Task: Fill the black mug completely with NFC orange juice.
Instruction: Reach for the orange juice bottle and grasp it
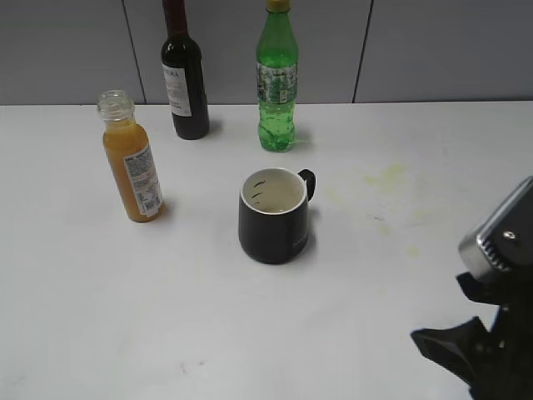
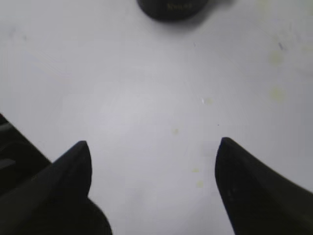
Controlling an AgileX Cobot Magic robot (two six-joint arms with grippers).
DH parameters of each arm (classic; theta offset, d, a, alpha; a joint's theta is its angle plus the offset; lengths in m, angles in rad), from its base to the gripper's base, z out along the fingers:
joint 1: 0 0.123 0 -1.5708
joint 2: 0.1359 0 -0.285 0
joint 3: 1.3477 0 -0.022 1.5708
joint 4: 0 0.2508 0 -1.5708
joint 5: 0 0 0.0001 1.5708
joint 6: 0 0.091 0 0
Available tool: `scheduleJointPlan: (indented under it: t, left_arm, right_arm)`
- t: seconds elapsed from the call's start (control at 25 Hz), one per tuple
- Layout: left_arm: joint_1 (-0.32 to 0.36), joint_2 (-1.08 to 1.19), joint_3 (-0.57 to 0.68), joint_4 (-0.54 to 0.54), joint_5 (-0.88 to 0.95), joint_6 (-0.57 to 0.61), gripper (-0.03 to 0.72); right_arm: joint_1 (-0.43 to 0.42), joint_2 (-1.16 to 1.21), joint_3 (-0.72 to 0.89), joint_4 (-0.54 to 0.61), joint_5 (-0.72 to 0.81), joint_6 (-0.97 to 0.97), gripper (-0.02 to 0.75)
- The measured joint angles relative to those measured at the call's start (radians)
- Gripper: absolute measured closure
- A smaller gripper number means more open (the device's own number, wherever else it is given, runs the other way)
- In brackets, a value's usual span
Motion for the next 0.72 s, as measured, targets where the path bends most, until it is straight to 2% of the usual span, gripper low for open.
scheduleJointPlan:
  t: [0.12, 0.28, 0.48, 0.6, 0.72]
  left_arm:
    - [0.000, 0.000, 0.000, 0.000, 0.000, 0.000, 0.454]
    - [0.000, 0.000, 0.000, 0.000, 0.000, 0.000, 0.454]
    - [0.000, 0.000, 0.000, 0.000, 0.000, 0.000, 0.454]
    - [0.000, 0.000, 0.000, 0.000, 0.000, 0.000, 0.454]
    - [0.000, 0.000, 0.000, 0.000, 0.000, 0.000, 0.454]
  right_arm:
    - [0.000, -0.091, -0.027, -0.091, 0.219, 0.084, 0.142]
    - [0.000, -0.215, -0.048, -0.106, 0.429, 0.105, 0.142]
    - [-0.021, -0.412, -0.055, -0.107, 0.482, 0.111, 0.143]
    - [-0.132, -0.536, -0.055, -0.106, 0.488, 0.113, 0.143]
    - [-0.296, -0.659, -0.055, -0.106, 0.492, 0.113, 0.143]
